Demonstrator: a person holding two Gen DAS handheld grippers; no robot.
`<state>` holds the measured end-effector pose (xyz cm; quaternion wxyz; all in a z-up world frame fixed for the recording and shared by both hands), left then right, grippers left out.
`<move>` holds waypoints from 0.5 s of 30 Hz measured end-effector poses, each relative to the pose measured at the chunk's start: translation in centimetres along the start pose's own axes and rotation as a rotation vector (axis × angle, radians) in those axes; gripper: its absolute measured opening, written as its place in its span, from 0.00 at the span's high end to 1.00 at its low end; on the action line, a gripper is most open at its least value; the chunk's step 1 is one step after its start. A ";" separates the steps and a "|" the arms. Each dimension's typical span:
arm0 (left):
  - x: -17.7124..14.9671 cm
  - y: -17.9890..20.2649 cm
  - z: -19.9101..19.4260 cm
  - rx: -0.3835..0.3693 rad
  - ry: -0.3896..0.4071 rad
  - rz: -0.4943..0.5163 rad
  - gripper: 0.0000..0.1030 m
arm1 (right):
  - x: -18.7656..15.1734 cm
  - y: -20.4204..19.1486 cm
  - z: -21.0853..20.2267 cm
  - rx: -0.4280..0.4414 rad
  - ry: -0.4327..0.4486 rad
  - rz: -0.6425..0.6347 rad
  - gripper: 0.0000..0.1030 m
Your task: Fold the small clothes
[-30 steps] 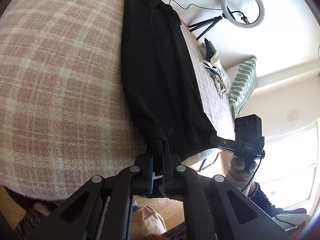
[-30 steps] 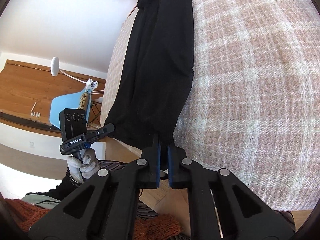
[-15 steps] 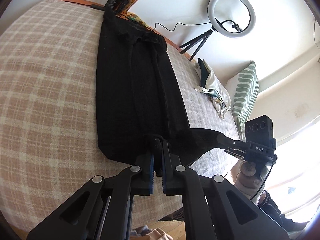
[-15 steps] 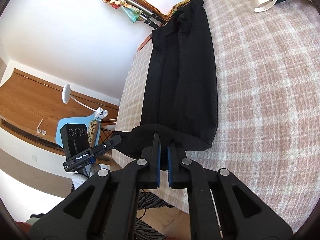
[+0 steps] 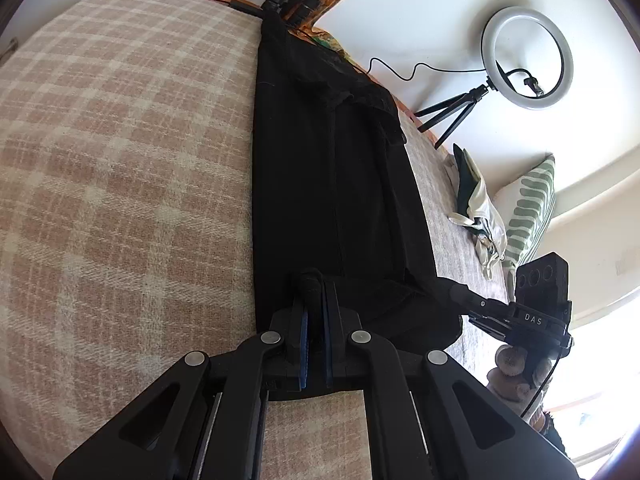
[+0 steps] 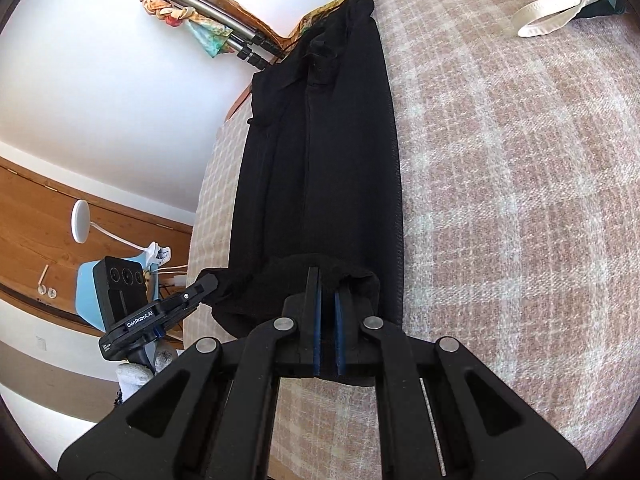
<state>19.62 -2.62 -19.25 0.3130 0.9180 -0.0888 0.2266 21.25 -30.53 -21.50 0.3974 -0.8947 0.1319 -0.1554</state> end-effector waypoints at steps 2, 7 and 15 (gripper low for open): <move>0.2 0.1 0.1 0.001 0.007 0.006 0.96 | 0.3 0.1 0.2 0.004 -0.003 0.009 0.94; 1.9 -0.1 -1.3 0.003 0.070 -0.009 0.92 | 1.4 0.0 -0.8 0.001 0.029 0.012 0.85; 2.7 1.9 -3.5 0.062 0.137 0.151 0.92 | 0.7 -3.2 -3.6 -0.017 0.114 -0.177 0.65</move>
Point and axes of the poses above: each gripper's, at about its wrist camera, not at the fingertips, and z roughly the way its jaws point, y to its right, x to its top, the point moved 7 cm from there along z, roughly the way its jaws point, and after that the axes turned 12 degrees about z, right-handed, at the moved point
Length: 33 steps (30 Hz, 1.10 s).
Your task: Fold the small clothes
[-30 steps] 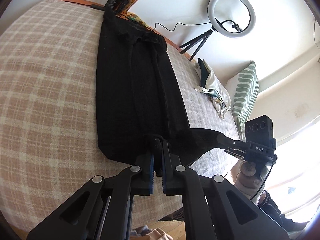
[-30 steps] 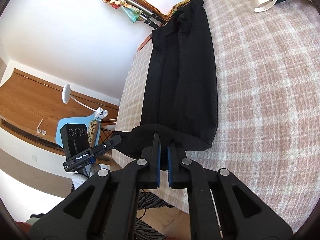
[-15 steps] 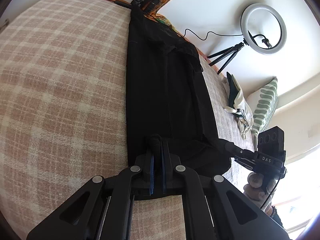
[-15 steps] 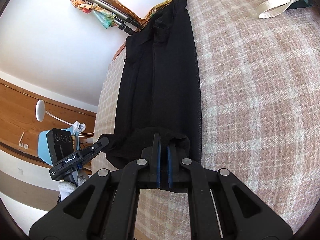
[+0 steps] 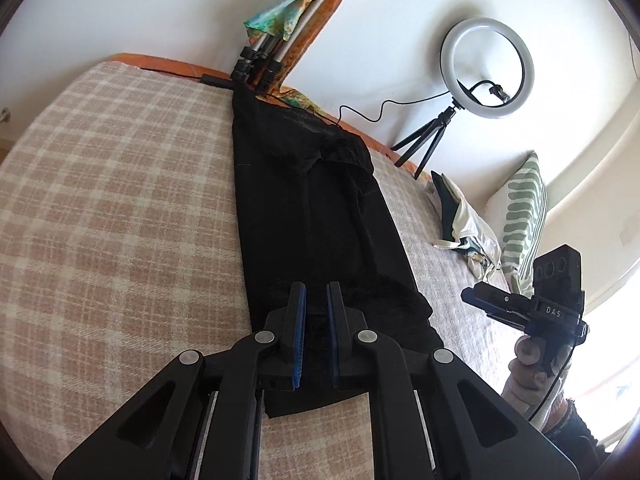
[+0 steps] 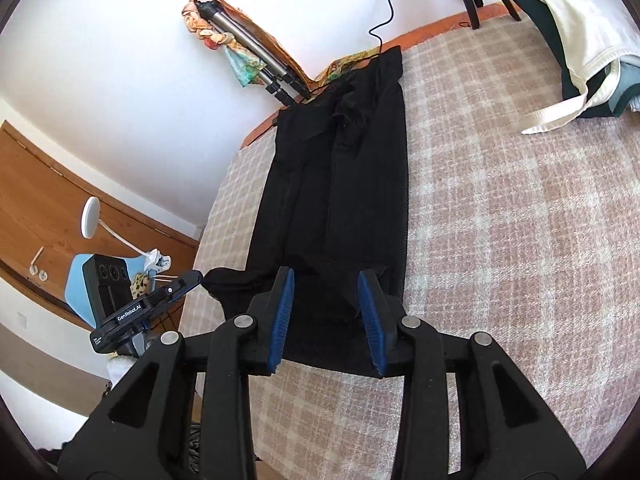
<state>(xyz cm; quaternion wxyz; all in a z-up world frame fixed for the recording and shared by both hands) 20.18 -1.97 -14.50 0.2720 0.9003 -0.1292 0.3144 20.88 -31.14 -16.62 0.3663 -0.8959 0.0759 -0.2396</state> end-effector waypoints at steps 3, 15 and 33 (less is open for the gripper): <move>-0.2 -0.1 1.0 -0.021 -0.044 -0.023 0.92 | -0.2 0.1 1.4 -0.088 0.003 -0.075 0.65; -2.7 -3.0 1.3 -0.045 -0.147 -0.092 0.92 | -1.0 2.0 5.0 -0.018 -0.153 0.058 0.64; 0.3 -4.6 4.1 -0.019 -0.093 -0.123 0.92 | 1.6 2.6 3.5 -0.171 0.015 -0.052 0.95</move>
Point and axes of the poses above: each gripper's, at about its wrist camera, not at the fingertips, and z roughly the way its jaws point, y to its right, x to its top, the point moved 7 cm from there along z, roughly the way its jaws point, and after that the axes turned 12 degrees about z, right-handed, at the moved point
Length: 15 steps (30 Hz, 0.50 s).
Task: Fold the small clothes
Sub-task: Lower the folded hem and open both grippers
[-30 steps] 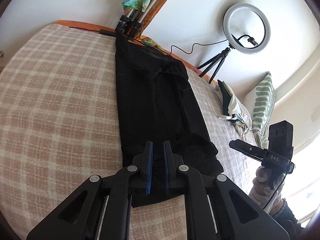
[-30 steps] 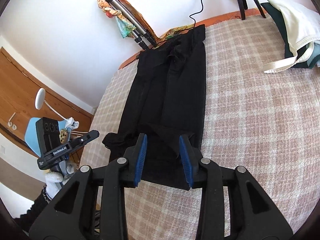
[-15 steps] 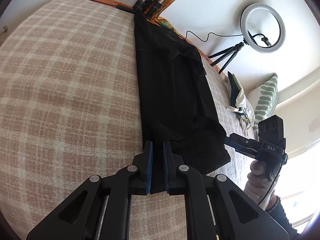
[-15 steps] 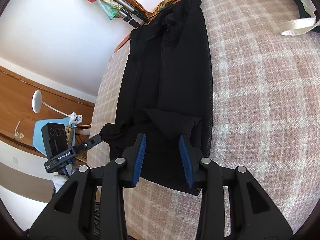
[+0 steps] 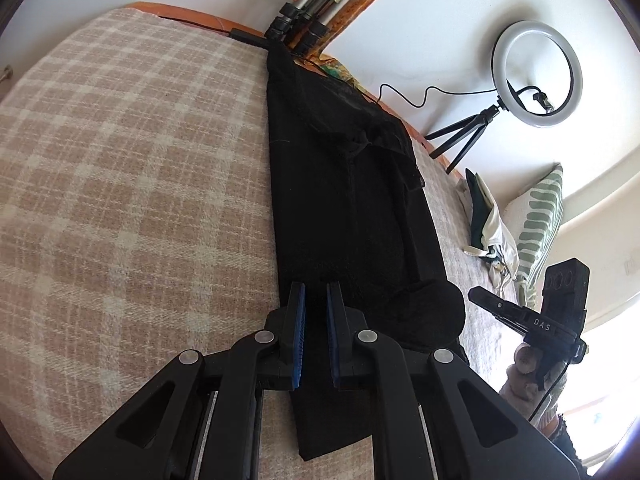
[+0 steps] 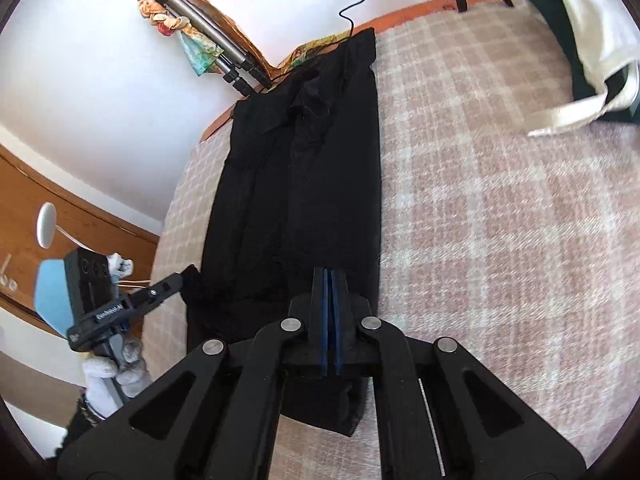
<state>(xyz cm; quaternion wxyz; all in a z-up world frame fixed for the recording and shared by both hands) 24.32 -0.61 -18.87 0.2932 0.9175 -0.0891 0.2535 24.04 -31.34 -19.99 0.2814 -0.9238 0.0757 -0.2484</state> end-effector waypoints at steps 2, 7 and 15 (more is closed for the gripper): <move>0.3 -0.6 -0.6 0.006 0.019 -0.012 0.92 | -0.5 -0.8 -0.5 0.025 -0.035 -0.102 0.82; -0.5 -0.7 -2.1 0.031 -0.014 0.091 0.92 | -2.6 -1.6 -0.5 -0.072 -0.086 -0.375 0.70; -2.7 1.1 -0.5 0.049 -0.112 0.236 0.84 | -4.5 -2.7 1.8 -0.185 -0.098 -0.619 0.60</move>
Point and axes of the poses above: each gripper's, at about its wrist camera, not at the fingertips, and z roughly the way its jaws point, y to its right, x to its top, the point moved 7 cm from there along z, roughly the way its jaws point, and after that the axes turned 12 degrees about z, right-handed, at the moved point
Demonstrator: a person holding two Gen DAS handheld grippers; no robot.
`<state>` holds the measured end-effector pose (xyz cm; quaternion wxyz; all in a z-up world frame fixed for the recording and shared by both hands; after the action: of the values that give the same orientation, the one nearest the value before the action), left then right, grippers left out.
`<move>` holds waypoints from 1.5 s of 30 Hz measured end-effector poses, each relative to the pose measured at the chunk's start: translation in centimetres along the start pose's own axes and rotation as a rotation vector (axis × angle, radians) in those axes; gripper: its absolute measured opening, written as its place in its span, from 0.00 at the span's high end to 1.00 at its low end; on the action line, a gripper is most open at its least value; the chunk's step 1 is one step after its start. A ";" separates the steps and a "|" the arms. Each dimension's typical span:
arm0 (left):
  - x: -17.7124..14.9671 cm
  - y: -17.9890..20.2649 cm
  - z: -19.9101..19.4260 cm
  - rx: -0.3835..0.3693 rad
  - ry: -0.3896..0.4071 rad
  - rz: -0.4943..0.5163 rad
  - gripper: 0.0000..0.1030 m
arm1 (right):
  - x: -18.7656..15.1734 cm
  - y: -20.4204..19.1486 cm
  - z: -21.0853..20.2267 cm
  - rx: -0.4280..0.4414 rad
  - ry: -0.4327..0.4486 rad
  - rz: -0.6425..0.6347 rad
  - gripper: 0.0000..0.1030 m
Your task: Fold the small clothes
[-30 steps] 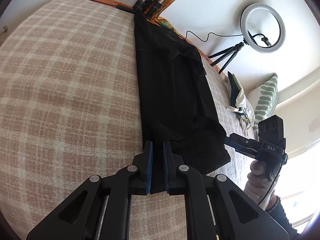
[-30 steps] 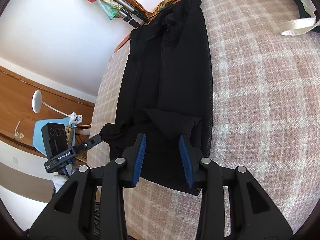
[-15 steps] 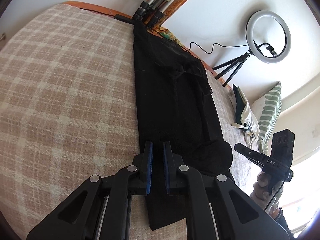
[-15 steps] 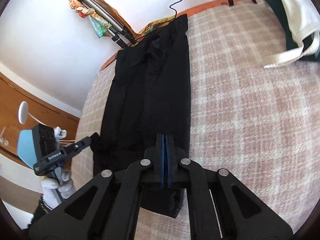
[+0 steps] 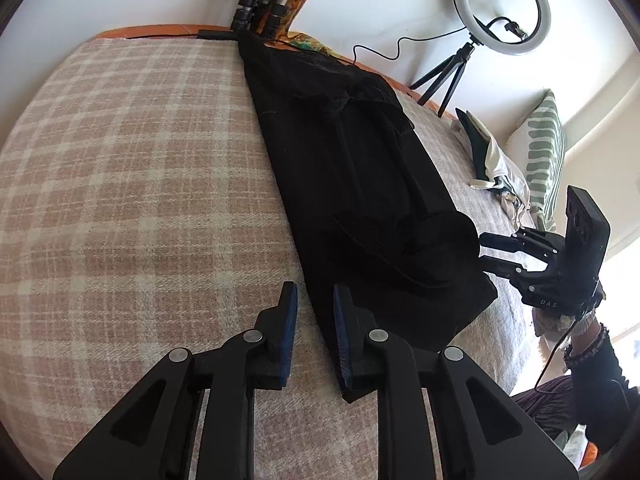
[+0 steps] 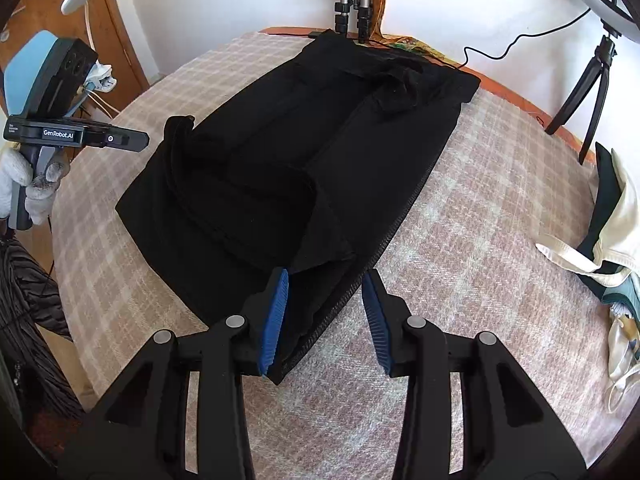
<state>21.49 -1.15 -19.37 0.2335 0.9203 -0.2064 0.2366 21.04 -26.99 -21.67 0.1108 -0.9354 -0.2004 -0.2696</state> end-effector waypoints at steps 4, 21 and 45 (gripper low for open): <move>1.0 0.3 1.4 0.007 -0.001 0.006 0.84 | 1.1 -0.6 1.1 -0.024 0.017 -0.026 0.60; 3.4 -1.0 2.4 0.062 0.040 -0.038 0.84 | 0.2 0.1 -0.6 0.168 -0.038 -0.024 0.50; 3.9 0.3 2.4 0.027 0.095 0.015 0.93 | 3.1 3.6 1.8 0.196 0.019 0.251 0.95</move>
<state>25.27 -3.73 -19.05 0.2290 0.9095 -0.1988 0.2844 25.87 -28.68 -21.86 0.2365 -0.9351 -0.1061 -0.2415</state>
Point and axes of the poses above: each gripper's, at about its wrist camera, not at the fingertips, and z roughly the way its jaws point, y to its right, x to its top, the point moved 7 cm from there along z, roughly the way its jaws point, and after that the axes turned 12 degrees about z, right-handed, at the moved point
